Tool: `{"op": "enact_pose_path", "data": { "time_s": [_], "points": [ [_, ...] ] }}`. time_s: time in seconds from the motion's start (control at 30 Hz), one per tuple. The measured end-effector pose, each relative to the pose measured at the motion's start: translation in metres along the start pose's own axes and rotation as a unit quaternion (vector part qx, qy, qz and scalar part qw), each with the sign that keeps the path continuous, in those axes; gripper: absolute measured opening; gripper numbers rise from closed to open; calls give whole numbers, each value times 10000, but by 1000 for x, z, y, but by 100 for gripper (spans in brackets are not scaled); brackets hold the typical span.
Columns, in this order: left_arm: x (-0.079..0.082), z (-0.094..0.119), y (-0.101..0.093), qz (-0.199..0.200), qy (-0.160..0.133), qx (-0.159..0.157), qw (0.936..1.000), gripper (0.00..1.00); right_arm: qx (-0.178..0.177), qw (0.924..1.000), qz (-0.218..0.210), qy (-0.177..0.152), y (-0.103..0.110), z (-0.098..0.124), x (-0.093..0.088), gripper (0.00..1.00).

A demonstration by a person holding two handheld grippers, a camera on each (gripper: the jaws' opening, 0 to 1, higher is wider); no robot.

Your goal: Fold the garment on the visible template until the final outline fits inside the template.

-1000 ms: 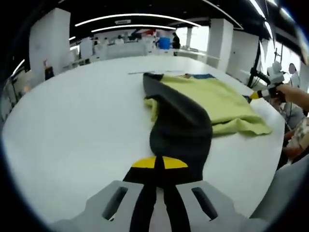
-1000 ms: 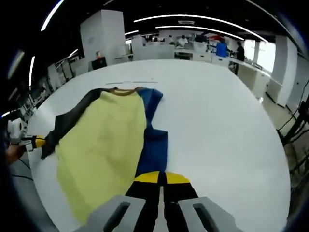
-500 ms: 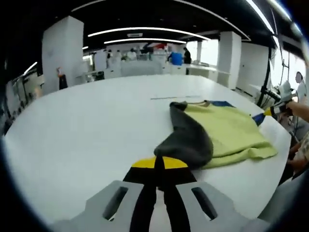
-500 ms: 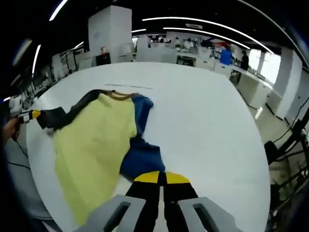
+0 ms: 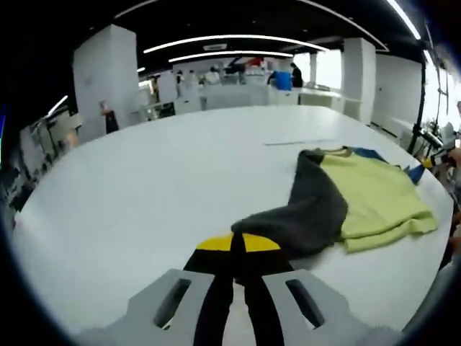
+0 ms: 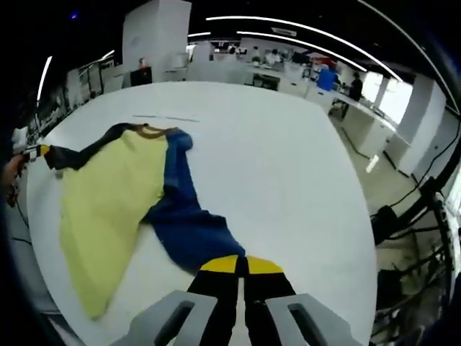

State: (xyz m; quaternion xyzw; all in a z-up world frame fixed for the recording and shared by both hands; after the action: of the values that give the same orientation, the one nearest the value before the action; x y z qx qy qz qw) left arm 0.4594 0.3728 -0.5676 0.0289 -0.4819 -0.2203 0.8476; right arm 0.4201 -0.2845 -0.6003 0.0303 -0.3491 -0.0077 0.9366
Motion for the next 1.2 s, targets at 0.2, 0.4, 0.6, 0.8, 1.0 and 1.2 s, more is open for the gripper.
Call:
{"op": "enact_pose_path", "data": {
  "time_s": [0.2,0.4,0.6,0.8,1.0,1.2],
  "points": [
    [-7,-12,19,-104,110,171,9997,0,-195,9996,-177,80,-24,-9,7,0],
    [-21,-21,30,-329,513,297,9977,0,-428,9989,-91,176,-46,-17,13,0],
    [-30,-26,40,-348,704,396,9961,0,-623,9977,-18,269,-68,-25,19,0],
    [-35,-26,41,-615,824,317,9942,0,-773,9962,-56,403,-84,-30,20,0],
    [-45,-29,53,-819,1156,383,9892,0,-1042,9927,-41,600,-107,-36,15,0],
    [-34,-34,67,-970,1187,393,9874,0,-1185,9905,3,704,-111,-31,13,0]
  ]
}}
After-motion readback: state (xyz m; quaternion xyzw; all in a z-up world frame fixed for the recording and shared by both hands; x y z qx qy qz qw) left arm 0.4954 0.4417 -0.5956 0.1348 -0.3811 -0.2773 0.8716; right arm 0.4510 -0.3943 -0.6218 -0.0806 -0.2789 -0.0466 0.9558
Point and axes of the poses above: the point that each gripper's makers call its tool centre point, and the gripper's own axes: z roughly backward along the fingers, y roughly to its left, x roughly out of its top, the point moved 2 cm from there along z, roughly backward along the fingers, and after that the axes turned 13 degrees about -z, right-handed, at the moved point
